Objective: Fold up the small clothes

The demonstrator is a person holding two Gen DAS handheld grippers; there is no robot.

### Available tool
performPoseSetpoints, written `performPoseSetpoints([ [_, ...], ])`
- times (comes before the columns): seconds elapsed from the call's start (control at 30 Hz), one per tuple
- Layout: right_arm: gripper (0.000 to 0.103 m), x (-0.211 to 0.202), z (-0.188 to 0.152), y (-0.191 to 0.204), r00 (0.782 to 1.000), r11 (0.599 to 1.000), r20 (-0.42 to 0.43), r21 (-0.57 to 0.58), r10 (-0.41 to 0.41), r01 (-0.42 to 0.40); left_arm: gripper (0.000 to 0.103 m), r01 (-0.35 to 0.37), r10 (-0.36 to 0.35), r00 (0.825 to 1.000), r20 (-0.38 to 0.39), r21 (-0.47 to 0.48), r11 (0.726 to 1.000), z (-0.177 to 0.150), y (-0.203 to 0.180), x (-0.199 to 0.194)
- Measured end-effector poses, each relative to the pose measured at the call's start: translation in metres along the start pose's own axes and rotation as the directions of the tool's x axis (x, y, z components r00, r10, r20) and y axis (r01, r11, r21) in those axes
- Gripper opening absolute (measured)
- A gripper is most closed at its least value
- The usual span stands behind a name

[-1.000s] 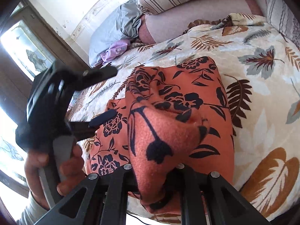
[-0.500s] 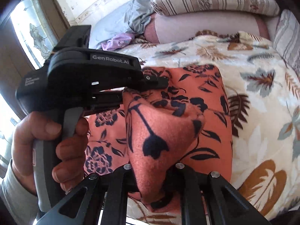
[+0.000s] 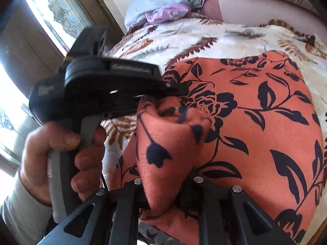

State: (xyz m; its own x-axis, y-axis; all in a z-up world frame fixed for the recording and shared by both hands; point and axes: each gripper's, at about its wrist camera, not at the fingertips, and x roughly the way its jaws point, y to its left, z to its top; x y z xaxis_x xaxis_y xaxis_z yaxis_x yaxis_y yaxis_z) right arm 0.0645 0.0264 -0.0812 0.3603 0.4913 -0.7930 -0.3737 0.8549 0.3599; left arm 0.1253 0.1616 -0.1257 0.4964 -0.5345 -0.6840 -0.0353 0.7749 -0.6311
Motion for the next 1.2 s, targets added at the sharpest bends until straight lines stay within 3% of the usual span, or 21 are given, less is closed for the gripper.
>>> performPoseSetpoints([
  [0.07,0.018,-0.012,0.005,0.005,1.000,1.000,0.023,-0.013,-0.001,0.001,0.016,-0.001,-0.003,0.999,0.051,0.089,0.996,0.004,-0.022,-0.012],
  [0.17,0.018,-0.026,0.012,0.024,0.997,0.997,0.074,-0.074,-0.010,0.015,0.016,0.021,-0.036,0.993,0.110,0.138,0.990,0.011,-0.036,-0.031],
  [0.23,0.018,-0.020,0.011,0.028,0.999,0.995,0.052,-0.095,-0.018,0.022,0.016,-0.009,0.002,0.997,0.073,0.096,0.995,0.009,-0.023,-0.025],
  [0.3,0.019,0.000,0.000,0.026,1.000,0.997,-0.019,-0.077,-0.023,0.022,0.018,-0.117,0.118,0.992,-0.032,0.043,0.992,0.001,0.002,-0.002],
  [0.33,0.020,0.012,-0.008,0.024,0.998,0.997,-0.049,-0.073,-0.033,0.029,0.023,-0.097,0.097,0.995,-0.038,-0.002,0.995,-0.006,0.017,0.001],
  [0.37,0.022,0.015,-0.014,0.023,0.999,0.996,-0.025,-0.083,-0.025,0.023,0.023,-0.038,0.037,0.999,-0.023,-0.064,0.997,-0.009,0.028,-0.003],
  [0.43,0.026,0.010,-0.020,0.025,1.000,0.995,0.021,-0.097,-0.010,0.012,0.026,-0.028,0.025,0.999,-0.023,-0.108,0.994,-0.007,0.033,-0.009],
  [0.53,0.046,0.009,-0.018,0.023,0.999,0.996,0.013,-0.074,0.053,-0.052,0.028,-0.079,0.079,0.997,0.001,-0.039,0.996,-0.010,0.022,-0.006],
  [0.57,0.059,0.009,-0.016,0.024,0.996,0.993,0.010,-0.081,0.084,-0.083,0.028,-0.097,0.098,0.995,0.011,-0.018,0.995,-0.011,0.017,-0.005],
  [0.6,0.066,0.010,-0.015,0.026,0.995,0.990,0.007,-0.094,0.103,-0.102,0.029,-0.117,0.117,0.993,0.019,-0.001,0.993,-0.011,0.013,-0.006],
  [0.7,0.066,0.010,-0.021,0.026,0.994,0.989,0.018,-0.103,0.108,-0.106,0.030,-0.187,0.184,0.982,0.049,0.056,0.981,-0.013,0.004,-0.010],
  [0.83,0.066,0.002,-0.028,0.017,0.980,0.981,0.039,-0.021,0.194,-0.193,0.033,-0.258,0.249,0.965,0.085,0.113,0.960,-0.018,-0.002,-0.011],
  [0.93,0.066,-0.001,-0.028,0.005,0.966,0.965,0.045,0.045,0.256,-0.258,0.041,-0.296,0.284,0.953,0.104,0.129,0.946,-0.019,-0.004,-0.010],
  [1.2,0.066,-0.001,-0.030,-0.012,0.938,0.932,0.056,0.112,0.341,-0.345,0.042,-0.344,0.321,0.937,0.141,0.188,0.920,-0.023,-0.010,-0.011],
])
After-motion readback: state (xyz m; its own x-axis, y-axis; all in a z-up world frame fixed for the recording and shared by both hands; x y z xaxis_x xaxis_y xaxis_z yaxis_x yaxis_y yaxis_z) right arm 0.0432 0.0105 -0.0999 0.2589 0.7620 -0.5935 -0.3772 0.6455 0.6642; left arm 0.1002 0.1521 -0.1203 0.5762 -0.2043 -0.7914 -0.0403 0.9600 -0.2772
